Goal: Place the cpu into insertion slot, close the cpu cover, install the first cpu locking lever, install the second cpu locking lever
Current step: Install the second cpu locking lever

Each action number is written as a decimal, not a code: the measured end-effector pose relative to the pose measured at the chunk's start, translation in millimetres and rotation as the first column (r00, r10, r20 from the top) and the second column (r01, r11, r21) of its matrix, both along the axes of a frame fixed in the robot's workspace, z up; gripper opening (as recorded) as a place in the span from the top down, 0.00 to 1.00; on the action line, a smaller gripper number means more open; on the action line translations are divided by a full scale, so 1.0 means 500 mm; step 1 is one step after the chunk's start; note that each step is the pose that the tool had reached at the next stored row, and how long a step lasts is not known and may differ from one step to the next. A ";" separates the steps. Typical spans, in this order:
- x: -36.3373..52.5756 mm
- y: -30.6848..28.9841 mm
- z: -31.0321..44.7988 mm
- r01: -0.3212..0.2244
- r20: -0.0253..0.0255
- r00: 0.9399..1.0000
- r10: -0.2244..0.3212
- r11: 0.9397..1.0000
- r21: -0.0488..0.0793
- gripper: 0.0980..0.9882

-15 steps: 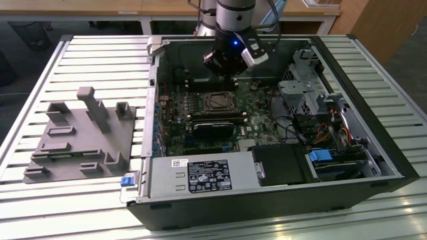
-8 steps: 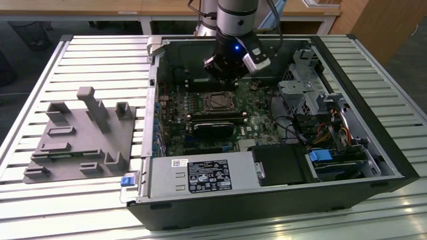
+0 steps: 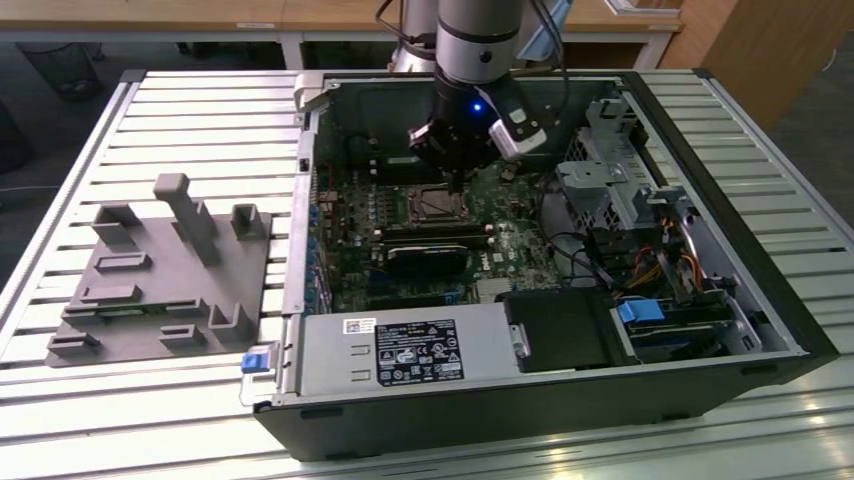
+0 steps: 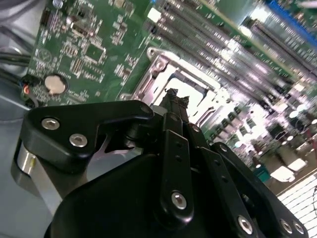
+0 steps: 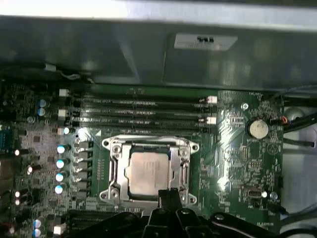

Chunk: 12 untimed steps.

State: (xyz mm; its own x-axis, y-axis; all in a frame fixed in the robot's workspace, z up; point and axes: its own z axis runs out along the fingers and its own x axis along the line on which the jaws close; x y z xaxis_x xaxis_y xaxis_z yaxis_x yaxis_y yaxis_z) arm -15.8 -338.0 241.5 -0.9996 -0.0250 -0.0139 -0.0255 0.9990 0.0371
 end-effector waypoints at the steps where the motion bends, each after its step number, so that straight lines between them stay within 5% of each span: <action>1: 0.000 -0.004 0.000 0.000 0.000 1.000 0.000 1.000 0.000 0.99; 5: 0.000 -0.016 0.000 0.000 -0.001 1.000 0.000 1.000 0.000 0.99; 8: 0.000 -0.021 0.000 0.000 -0.012 1.000 0.000 1.000 0.000 0.99; 12: 0.000 -0.039 -0.002 0.000 -0.013 1.000 0.000 1.000 0.009 0.99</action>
State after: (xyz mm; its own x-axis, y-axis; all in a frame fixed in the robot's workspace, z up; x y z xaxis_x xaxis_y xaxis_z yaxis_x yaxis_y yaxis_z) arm -15.8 -357.5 240.3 -0.9997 -0.0250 -0.0016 -0.0251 0.9986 0.0464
